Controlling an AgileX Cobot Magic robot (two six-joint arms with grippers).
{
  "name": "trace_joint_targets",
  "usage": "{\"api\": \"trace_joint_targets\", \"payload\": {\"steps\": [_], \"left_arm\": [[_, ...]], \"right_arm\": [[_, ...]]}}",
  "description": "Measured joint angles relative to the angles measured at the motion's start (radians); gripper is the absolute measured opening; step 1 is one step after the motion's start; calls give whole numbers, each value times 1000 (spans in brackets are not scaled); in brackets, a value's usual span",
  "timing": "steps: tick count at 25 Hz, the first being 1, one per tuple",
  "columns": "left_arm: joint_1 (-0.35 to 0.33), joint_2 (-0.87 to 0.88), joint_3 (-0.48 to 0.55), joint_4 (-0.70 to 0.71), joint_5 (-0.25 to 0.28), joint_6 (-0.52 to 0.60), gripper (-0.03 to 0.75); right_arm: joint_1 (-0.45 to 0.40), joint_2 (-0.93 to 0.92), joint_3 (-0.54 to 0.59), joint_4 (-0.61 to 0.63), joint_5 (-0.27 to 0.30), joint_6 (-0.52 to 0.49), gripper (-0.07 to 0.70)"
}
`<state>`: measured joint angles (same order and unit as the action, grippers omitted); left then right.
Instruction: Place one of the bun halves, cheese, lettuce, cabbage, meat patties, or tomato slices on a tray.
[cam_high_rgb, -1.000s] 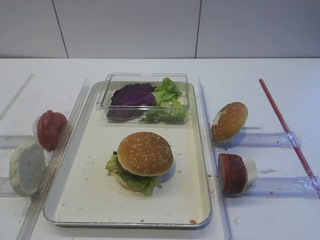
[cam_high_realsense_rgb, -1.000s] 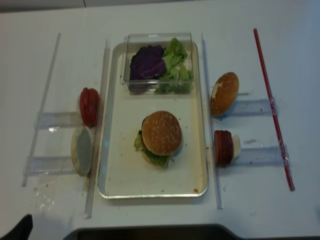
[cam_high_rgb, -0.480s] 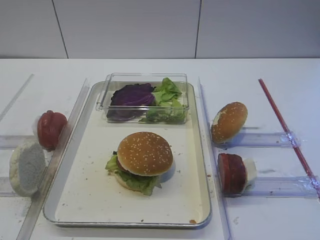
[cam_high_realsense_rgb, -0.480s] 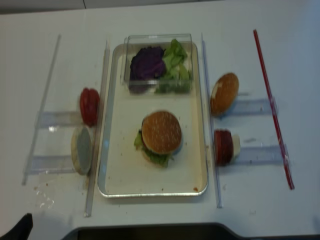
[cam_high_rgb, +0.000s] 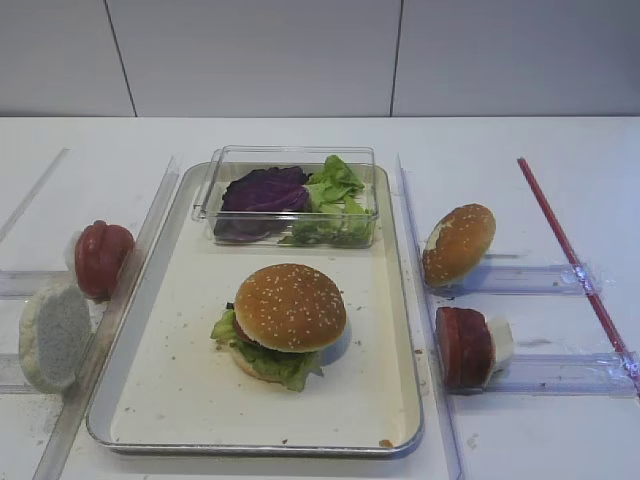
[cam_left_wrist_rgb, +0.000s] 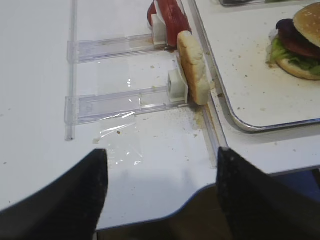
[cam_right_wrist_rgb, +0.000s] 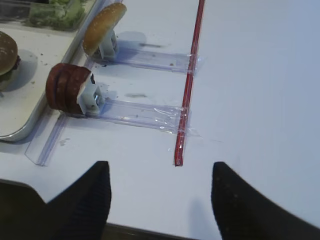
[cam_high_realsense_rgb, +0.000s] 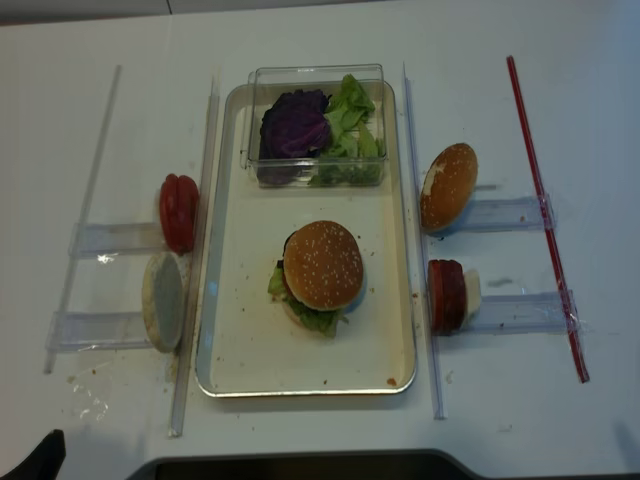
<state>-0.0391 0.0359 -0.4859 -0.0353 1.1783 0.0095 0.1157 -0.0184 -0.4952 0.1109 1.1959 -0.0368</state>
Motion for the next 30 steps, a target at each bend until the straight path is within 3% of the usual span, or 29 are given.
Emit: {"api": "trace_joint_targets", "payload": {"steps": [3,7,30], "left_arm": [[0,0,0,0,0,0,428],[0,0,0,0,0,0,428],[0,0,0,0,0,0,428]], "right_arm": [[0,0,27,8,-42,0,457],[0,0,32,14,-56,-2,457],[0,0,32,20,-58,-8,457]]}}
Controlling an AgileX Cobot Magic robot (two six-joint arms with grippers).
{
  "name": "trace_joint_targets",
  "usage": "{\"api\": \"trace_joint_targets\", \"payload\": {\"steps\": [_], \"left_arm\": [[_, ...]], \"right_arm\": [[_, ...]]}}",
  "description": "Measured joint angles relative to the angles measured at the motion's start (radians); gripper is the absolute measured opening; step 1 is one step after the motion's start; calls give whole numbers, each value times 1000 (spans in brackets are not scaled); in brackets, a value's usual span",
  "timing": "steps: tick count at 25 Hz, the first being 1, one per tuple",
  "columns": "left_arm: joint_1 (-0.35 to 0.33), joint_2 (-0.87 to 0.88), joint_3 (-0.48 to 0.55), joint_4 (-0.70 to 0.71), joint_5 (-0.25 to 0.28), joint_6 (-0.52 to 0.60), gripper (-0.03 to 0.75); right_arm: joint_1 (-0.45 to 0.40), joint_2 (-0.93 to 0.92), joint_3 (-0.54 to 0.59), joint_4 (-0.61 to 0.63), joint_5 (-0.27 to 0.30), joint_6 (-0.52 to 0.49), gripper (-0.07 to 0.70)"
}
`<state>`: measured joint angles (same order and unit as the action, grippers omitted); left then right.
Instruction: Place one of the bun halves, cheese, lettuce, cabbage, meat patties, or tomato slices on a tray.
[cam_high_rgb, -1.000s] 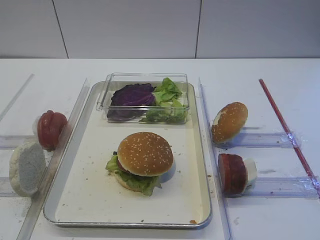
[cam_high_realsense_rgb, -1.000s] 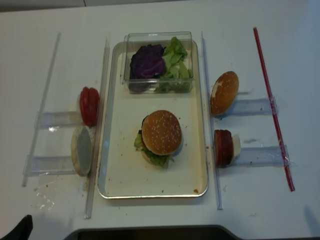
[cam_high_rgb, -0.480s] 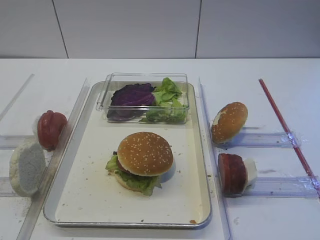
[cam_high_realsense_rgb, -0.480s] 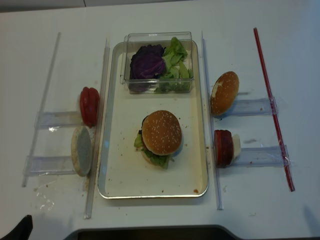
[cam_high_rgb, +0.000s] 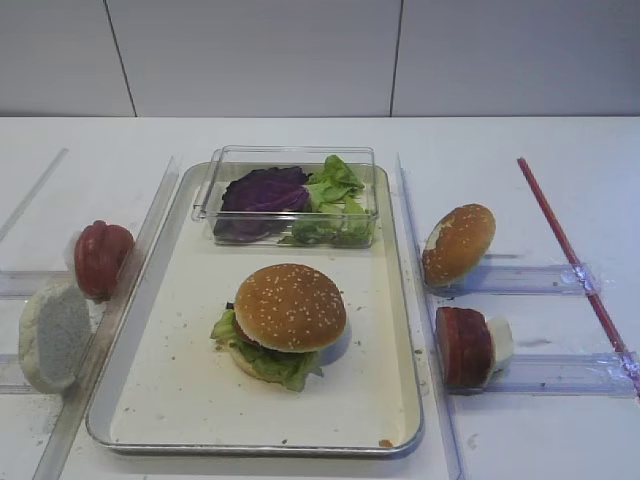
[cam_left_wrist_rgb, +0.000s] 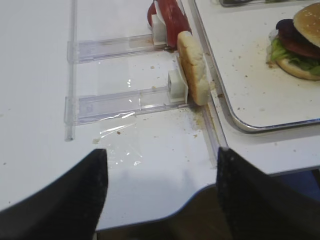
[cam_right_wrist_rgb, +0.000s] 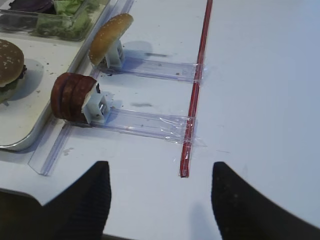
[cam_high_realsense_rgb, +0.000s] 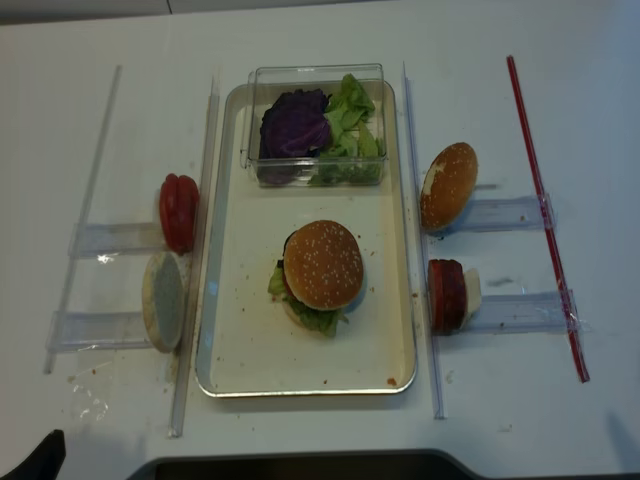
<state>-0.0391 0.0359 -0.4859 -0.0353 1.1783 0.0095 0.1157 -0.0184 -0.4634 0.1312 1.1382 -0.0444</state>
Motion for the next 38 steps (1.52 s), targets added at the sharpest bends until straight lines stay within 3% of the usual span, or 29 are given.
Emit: {"api": "trace_joint_targets", "payload": {"steps": [27,38], "left_arm": [[0,0,0,0,0,0,428],[0,0,0,0,0,0,428]], "right_arm": [[-1,0,0,0,0,-4,457],[-63,0,0,1,0,-6,457]]}}
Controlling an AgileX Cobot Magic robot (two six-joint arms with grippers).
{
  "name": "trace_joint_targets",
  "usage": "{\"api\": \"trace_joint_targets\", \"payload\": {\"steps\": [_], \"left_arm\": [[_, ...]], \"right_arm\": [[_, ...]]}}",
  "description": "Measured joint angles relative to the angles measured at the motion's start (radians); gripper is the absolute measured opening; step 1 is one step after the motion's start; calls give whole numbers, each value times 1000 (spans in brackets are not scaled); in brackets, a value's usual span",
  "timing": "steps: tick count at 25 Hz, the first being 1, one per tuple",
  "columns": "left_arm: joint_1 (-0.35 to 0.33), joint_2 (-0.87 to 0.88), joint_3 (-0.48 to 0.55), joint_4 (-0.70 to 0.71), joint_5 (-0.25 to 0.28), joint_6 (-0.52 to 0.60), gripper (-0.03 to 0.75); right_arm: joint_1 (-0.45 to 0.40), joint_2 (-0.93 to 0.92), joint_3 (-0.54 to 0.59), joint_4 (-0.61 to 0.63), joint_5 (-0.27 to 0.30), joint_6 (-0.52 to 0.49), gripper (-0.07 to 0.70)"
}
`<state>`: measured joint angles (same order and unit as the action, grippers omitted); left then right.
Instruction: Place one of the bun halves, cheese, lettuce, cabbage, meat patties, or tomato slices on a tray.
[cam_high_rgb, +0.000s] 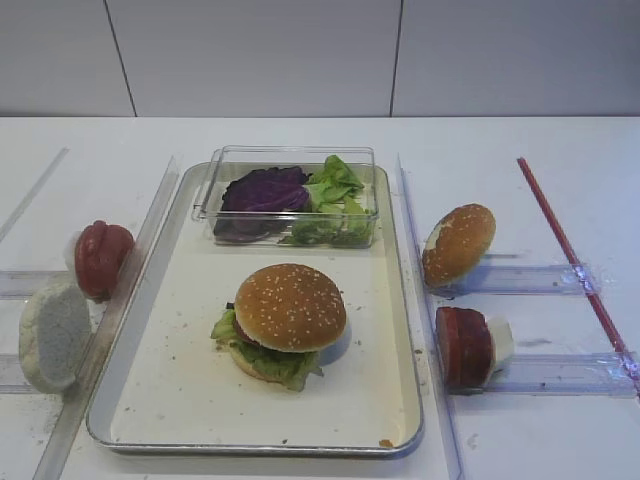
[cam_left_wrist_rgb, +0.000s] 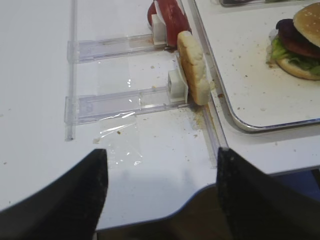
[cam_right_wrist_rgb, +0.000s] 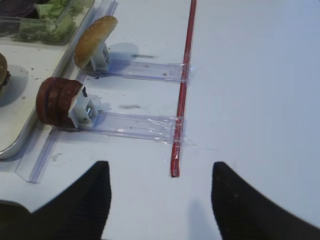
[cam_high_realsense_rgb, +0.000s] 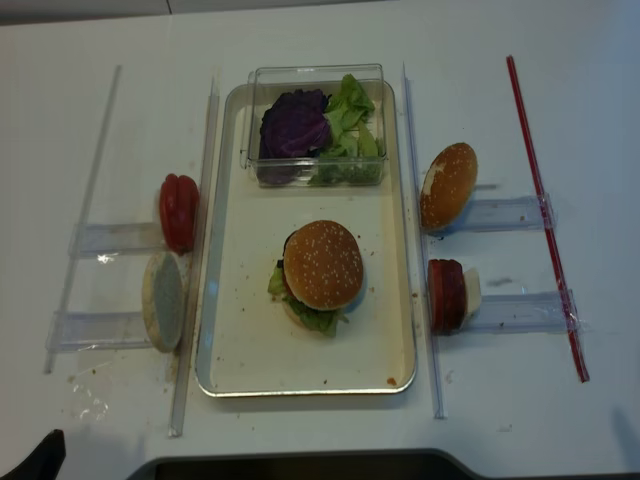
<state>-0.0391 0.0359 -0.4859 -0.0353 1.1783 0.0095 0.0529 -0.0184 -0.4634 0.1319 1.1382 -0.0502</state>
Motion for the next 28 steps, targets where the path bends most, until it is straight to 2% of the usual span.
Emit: {"api": "trace_joint_targets", "payload": {"steps": [7,28], "left_arm": [[0,0,0,0,0,0,428],[0,0,0,0,0,0,428]], "right_arm": [[-35,0,0,0,0,0,456],[-37,0,0,0,0,0,456]]}}
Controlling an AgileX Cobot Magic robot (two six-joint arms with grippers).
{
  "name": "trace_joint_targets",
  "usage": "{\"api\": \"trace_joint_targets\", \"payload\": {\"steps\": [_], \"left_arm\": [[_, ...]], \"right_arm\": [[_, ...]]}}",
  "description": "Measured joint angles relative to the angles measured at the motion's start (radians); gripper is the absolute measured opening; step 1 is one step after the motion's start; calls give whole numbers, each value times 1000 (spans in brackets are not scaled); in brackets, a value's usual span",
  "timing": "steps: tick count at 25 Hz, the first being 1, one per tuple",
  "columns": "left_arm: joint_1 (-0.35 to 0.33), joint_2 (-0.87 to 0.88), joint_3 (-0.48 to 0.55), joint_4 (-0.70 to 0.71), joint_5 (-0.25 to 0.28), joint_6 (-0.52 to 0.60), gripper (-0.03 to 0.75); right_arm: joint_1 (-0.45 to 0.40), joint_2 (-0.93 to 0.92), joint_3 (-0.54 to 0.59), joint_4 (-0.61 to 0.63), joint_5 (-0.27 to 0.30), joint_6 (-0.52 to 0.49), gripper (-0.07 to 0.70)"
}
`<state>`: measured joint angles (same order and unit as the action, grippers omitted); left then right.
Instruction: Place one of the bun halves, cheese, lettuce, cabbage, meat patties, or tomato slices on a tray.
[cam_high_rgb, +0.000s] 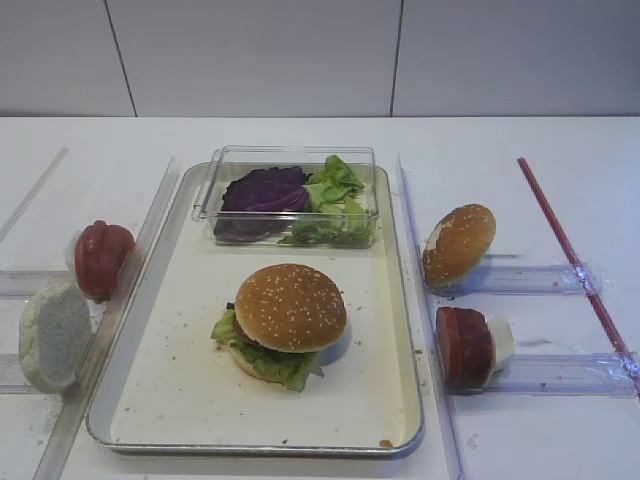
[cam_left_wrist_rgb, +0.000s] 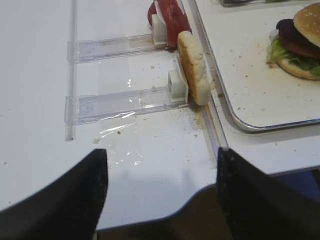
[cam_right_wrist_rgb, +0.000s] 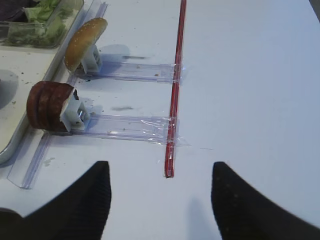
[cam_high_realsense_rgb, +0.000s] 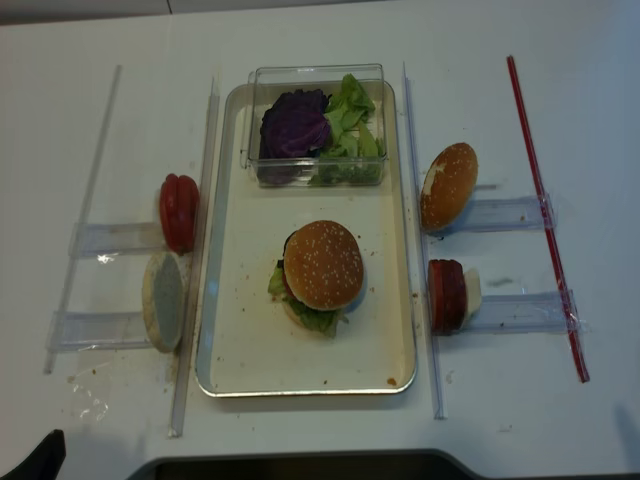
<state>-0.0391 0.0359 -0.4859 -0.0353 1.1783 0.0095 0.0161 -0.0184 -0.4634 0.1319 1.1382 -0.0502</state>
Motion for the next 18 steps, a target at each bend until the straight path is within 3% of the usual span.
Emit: {"api": "trace_joint_targets", "payload": {"steps": [18], "left_arm": [[0,0,0,0,0,0,428]], "right_arm": [[0,0,0,0,0,0,454]]}}
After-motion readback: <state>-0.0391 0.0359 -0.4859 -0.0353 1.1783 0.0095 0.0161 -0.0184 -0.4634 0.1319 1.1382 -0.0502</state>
